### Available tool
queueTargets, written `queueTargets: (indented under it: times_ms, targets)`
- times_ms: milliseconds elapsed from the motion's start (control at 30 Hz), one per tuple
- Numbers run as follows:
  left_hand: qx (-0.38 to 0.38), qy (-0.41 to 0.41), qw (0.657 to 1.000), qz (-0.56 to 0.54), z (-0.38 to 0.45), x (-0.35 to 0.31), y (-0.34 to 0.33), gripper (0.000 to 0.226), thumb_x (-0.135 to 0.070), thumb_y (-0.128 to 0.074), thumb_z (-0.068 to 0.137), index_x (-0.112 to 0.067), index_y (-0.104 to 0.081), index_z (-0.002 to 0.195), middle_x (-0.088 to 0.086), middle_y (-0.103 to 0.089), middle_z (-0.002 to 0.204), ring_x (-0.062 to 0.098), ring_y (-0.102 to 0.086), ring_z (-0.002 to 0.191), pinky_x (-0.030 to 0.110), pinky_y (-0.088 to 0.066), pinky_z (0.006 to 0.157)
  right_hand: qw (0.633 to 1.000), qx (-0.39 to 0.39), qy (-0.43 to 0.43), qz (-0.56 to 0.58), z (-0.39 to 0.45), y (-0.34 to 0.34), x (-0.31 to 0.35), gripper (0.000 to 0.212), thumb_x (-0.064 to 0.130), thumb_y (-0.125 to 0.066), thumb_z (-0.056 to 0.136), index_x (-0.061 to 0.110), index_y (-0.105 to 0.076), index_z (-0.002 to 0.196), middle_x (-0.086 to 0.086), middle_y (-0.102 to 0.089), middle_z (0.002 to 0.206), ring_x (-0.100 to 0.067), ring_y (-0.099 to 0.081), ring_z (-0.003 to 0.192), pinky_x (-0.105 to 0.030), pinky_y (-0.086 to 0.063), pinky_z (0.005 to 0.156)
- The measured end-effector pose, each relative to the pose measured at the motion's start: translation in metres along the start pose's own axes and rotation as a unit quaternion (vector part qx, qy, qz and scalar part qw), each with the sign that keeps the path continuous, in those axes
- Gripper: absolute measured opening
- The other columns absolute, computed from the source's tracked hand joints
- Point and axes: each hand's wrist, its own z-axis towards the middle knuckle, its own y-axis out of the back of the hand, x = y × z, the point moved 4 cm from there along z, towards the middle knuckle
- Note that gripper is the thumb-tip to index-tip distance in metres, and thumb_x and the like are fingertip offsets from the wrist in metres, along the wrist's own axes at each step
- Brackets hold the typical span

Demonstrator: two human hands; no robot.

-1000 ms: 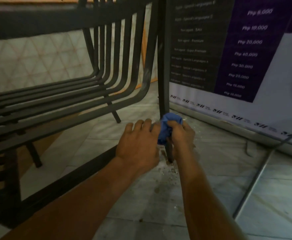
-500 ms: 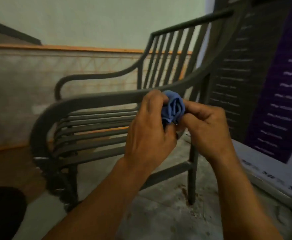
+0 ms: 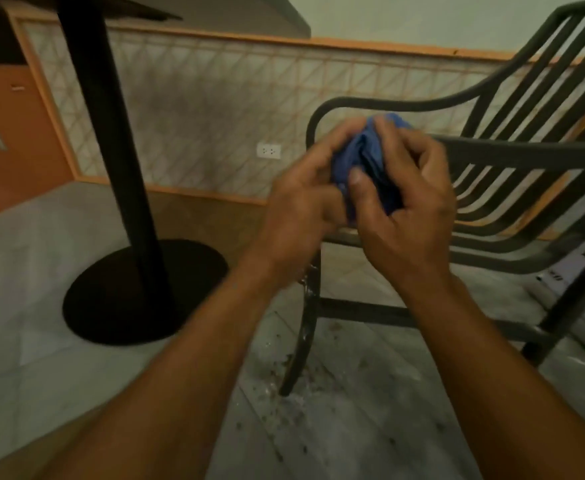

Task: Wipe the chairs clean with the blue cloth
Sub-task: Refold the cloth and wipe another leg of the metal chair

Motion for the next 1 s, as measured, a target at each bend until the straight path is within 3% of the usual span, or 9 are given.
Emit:
queueTargets:
  times_ms: [67, 167, 233, 333, 433, 567, 700, 933, 1000]
  targets:
    - [-0.015, -0.011, 0.987, 0.16, 0.012, -0.013, 0.015, 0.058, -0.001, -0.042, 0.071, -0.017, -0.056, 0.125, 0.007, -0.058, 0.13, 0.022, -0.061, 0.111, 0.039, -0.057, 0.088, 0.999, -0.043, 0.018, -0.022, -0.003, -0.013, 0.001, 0.044, 0.009, -0.062, 0.085, -0.001, -0.053, 0.127, -0.025, -0.055, 0.112, -0.026, -0.054, 0.105, -0.022, -0.046, 0.09]
    - [-0.097, -0.098, 0.893, 0.429, 0.024, -0.025, 0.03, 0.037, -0.018, -0.043, 0.083, -0.025, -0.067, 0.11, -0.001, -0.069, 0.11, 0.012, -0.064, 0.1, 0.037, -0.054, 0.091, 0.998, -0.066, 0.002, -0.007, -0.006, -0.038, -0.004, 0.04, 0.002, -0.066, 0.081, -0.01, -0.054, 0.118, -0.028, -0.057, 0.113, -0.035, -0.057, 0.106, -0.04, -0.05, 0.091]
    - [-0.066, -0.134, 0.855, 0.496, 0.022, -0.017, 0.026, 0.033, -0.021, -0.041, 0.088, -0.023, -0.063, 0.113, -0.005, -0.067, 0.102, 0.009, -0.062, 0.09, 0.03, -0.054, 0.084, 0.996, -0.082, -0.03, 0.007, -0.01, -0.049, -0.007, 0.036, 0.005, -0.067, 0.08, -0.01, -0.055, 0.111, -0.027, -0.059, 0.11, -0.035, -0.058, 0.102, -0.041, -0.05, 0.088]
    - [-0.034, -0.136, 0.871, 0.471, 0.011, 0.0, 0.033, 0.041, -0.017, -0.04, 0.091, -0.018, -0.048, 0.131, 0.002, -0.066, 0.107, 0.01, -0.063, 0.086, 0.021, -0.053, 0.077, 0.996, -0.074, -0.034, -0.037, -0.02, -0.064, -0.004, 0.043, 0.019, -0.063, 0.082, -0.005, -0.053, 0.117, -0.023, -0.057, 0.115, -0.032, -0.055, 0.104, -0.026, -0.043, 0.09]
    - [-0.044, -0.078, 0.894, 0.438, 0.0, 0.015, 0.049, 0.051, -0.016, -0.039, 0.093, -0.019, -0.036, 0.144, 0.01, -0.07, 0.103, 0.017, -0.066, 0.079, 0.029, -0.056, 0.074, 0.995, -0.043, -0.009, -0.088, -0.033, -0.076, -0.004, 0.05, 0.026, -0.062, 0.081, 0.0, -0.052, 0.122, -0.026, -0.053, 0.121, -0.034, -0.052, 0.107, -0.028, -0.044, 0.085]
    - [-0.026, -0.125, 0.852, 0.508, -0.003, 0.013, 0.055, 0.049, -0.023, -0.035, 0.088, -0.013, -0.049, 0.134, 0.014, -0.068, 0.114, 0.018, -0.065, 0.091, 0.037, -0.054, 0.084, 0.994, -0.043, 0.018, -0.1, -0.043, -0.083, -0.011, 0.047, 0.014, -0.069, 0.077, 0.011, -0.05, 0.119, -0.027, -0.055, 0.117, -0.038, -0.054, 0.102, -0.039, -0.053, 0.077]
    - [0.102, -0.097, 0.813, 0.566, 0.003, 0.023, 0.049, 0.061, -0.028, -0.03, 0.086, -0.013, -0.03, 0.146, 0.009, -0.024, 0.158, 0.021, -0.027, 0.144, 0.04, -0.026, 0.118, 0.998, -0.013, 0.0, -0.063, -0.07, -0.095, -0.02, 0.055, 0.009, -0.071, 0.077, 0.017, -0.038, 0.12, -0.027, -0.055, 0.114, -0.04, -0.055, 0.1, -0.038, -0.05, 0.076]
    - [0.153, -0.107, 0.763, 0.619, 0.005, 0.039, 0.046, 0.06, -0.026, -0.028, 0.088, -0.01, -0.029, 0.146, 0.008, -0.026, 0.158, 0.02, -0.02, 0.146, 0.041, -0.025, 0.118, 0.961, 0.219, -0.077, -0.154, -0.199, -0.101, -0.06, 0.05, 0.004, -0.069, 0.074, 0.008, -0.057, 0.122, -0.025, -0.056, 0.113, -0.037, -0.055, 0.096, -0.048, -0.053, 0.075]
    - [0.157, -0.122, 0.754, 0.626, 0.005, 0.042, 0.049, 0.056, -0.022, -0.032, 0.091, -0.01, -0.029, 0.146, 0.008, -0.026, 0.158, 0.02, -0.019, 0.146, 0.041, -0.025, 0.118, 0.961, 0.219, -0.093, -0.141, -0.207, -0.094, -0.056, 0.048, 0.002, -0.07, 0.071, 0.008, -0.06, 0.117, -0.024, -0.058, 0.11, -0.037, -0.056, 0.094, -0.048, -0.054, 0.074]
